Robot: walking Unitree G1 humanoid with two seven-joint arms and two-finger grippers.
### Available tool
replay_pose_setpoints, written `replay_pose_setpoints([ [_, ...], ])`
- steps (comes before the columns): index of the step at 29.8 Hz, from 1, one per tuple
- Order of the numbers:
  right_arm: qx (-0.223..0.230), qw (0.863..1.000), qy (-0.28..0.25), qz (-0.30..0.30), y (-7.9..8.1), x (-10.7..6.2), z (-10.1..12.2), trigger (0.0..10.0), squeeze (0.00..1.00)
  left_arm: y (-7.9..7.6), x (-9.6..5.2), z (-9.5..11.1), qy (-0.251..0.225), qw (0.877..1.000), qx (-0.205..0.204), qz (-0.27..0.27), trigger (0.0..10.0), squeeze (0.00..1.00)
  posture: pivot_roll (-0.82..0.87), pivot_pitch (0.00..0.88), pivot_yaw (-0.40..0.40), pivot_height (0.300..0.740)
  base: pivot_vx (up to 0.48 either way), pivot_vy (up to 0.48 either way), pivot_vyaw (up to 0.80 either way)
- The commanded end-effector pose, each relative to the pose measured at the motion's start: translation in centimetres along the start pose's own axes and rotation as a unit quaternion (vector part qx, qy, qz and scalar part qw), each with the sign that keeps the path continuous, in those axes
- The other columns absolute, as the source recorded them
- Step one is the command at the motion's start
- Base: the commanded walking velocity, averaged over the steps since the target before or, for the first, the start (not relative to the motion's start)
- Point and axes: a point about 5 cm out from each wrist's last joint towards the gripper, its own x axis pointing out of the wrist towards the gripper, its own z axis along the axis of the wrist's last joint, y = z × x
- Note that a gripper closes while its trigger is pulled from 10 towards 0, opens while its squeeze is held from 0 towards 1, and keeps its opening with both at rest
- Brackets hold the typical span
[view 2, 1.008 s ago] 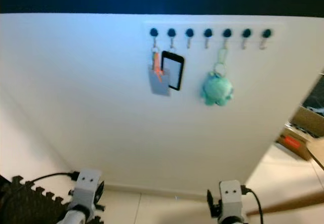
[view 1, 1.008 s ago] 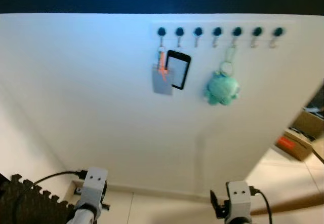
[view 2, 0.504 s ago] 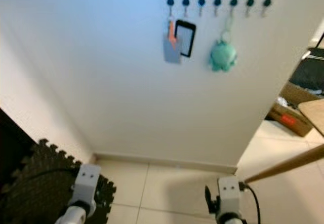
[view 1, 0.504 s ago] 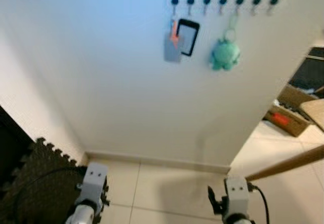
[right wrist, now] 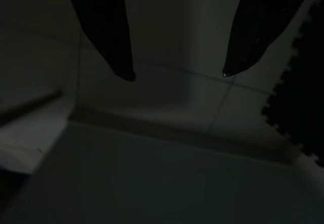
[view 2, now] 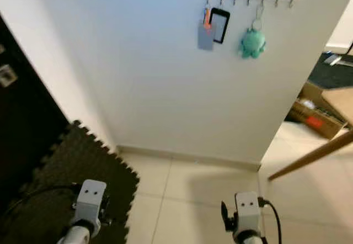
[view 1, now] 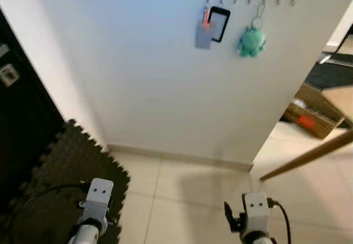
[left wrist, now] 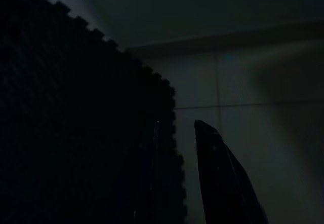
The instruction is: Hang keys on a hook
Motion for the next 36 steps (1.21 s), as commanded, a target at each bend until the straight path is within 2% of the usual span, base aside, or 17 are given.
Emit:
replay_pose_setpoints([
  [1,0.002,1.000,0.008,0.002,0.20,-0.23,-0.45,10.0,0.00,-0.10,-0.11,-0.37,0.004,1.000,0.004,-0.002,10.0,0.00,0.08,0.146,0.000,0.740,0.000,0.000,0.00],
  [31,0.008,1.000,0.012,0.005,0.38,-0.14,-0.62,10.0,0.00,-0.01,-0.24,-0.49,0.006,1.000,0.008,-0.002,10.0,0.00,0.08,0.147,0.001,0.740,0.000,0.000,0.00],
  [36,0.011,1.000,0.013,0.004,0.41,-0.17,-0.65,10.0,0.00,0.03,-0.27,-0.53,0.007,1.000,0.009,-0.002,10.0,0.00,0.08,0.149,0.002,0.740,0.000,0.000,-0.61],
])
